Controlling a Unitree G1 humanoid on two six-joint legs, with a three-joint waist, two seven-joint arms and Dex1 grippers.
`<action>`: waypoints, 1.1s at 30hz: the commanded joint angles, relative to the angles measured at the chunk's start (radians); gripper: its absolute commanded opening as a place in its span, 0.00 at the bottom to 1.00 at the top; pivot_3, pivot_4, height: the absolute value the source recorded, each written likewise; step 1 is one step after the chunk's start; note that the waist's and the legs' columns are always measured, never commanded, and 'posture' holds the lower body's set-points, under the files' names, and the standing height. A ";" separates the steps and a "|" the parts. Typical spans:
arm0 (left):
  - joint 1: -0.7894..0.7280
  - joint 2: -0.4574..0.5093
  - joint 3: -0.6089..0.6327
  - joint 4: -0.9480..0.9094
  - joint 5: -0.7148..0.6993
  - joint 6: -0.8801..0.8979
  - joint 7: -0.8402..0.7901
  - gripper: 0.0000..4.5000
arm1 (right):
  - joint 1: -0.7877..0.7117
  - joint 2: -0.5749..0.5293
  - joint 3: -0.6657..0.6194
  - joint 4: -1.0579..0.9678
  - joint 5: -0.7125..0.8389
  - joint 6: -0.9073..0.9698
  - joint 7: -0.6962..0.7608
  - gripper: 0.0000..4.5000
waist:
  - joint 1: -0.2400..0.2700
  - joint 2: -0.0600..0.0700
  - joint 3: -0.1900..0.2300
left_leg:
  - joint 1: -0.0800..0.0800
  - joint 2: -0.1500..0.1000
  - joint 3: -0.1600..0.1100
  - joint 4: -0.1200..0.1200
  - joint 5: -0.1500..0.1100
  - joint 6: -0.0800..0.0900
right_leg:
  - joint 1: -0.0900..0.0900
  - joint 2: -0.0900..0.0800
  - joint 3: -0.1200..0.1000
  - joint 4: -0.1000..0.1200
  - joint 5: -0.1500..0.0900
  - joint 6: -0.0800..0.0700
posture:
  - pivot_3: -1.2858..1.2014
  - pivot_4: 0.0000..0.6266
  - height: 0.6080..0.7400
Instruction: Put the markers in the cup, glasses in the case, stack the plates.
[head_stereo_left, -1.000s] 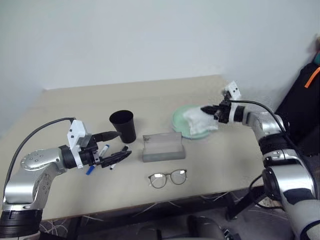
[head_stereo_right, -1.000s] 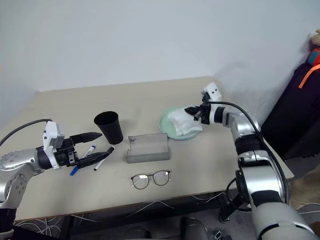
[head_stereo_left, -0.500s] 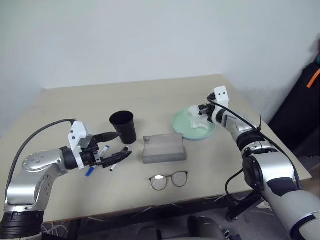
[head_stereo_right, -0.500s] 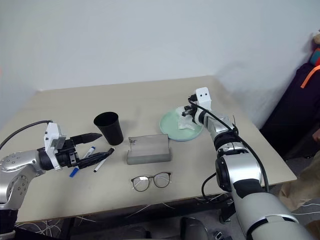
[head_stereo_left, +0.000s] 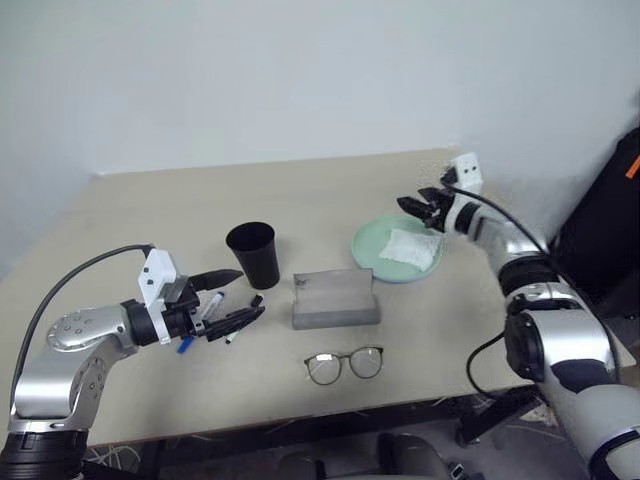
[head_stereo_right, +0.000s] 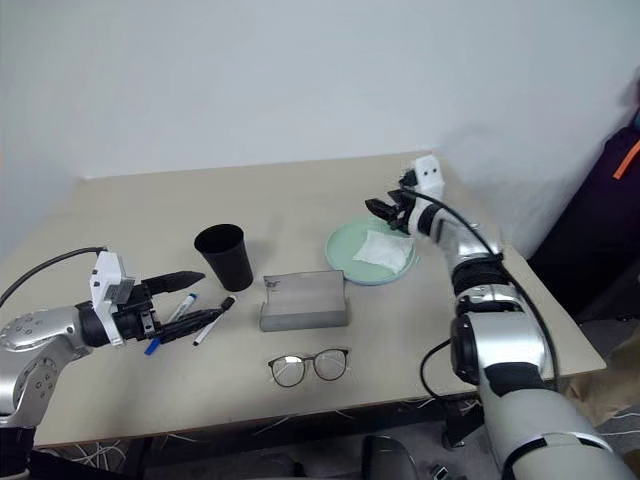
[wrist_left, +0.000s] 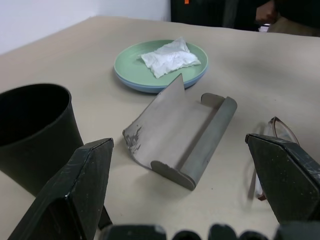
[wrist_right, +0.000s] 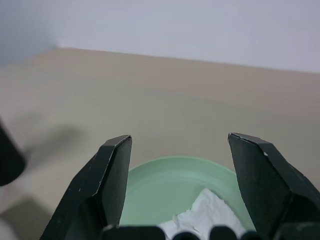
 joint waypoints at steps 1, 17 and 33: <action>-0.005 0.008 0.005 -0.021 0.001 -0.012 -0.003 1.00 | 0.039 -0.072 0.021 -0.145 0.022 0.065 0.116 0.74 | -0.001 0.000 0.000 | 0.000 0.000 0.001 0.000 -0.001 -0.001 | 0.000 0.000 0.000 0.000 0.000 -0.001 | 0.52 0.00 0.90; -0.130 -0.025 -0.254 0.041 0.119 -0.005 -0.034 1.00 | 0.182 -0.292 0.087 -0.482 0.091 0.235 0.431 1.00 | -0.001 0.000 0.001 | 0.001 0.003 0.004 0.002 -0.002 -0.004 | -0.003 -0.001 -0.010 -0.007 -0.004 0.005 | 0.52 0.00 0.90; -0.297 -0.137 -0.522 0.145 0.263 -0.043 -0.112 1.00 | 0.283 -0.295 0.104 -0.618 0.106 0.282 0.388 1.00 | 0.007 0.001 0.001 | -0.001 0.007 0.004 0.006 -0.002 -0.004 | -0.004 -0.002 -0.024 -0.015 -0.004 0.005 | 0.52 0.00 0.90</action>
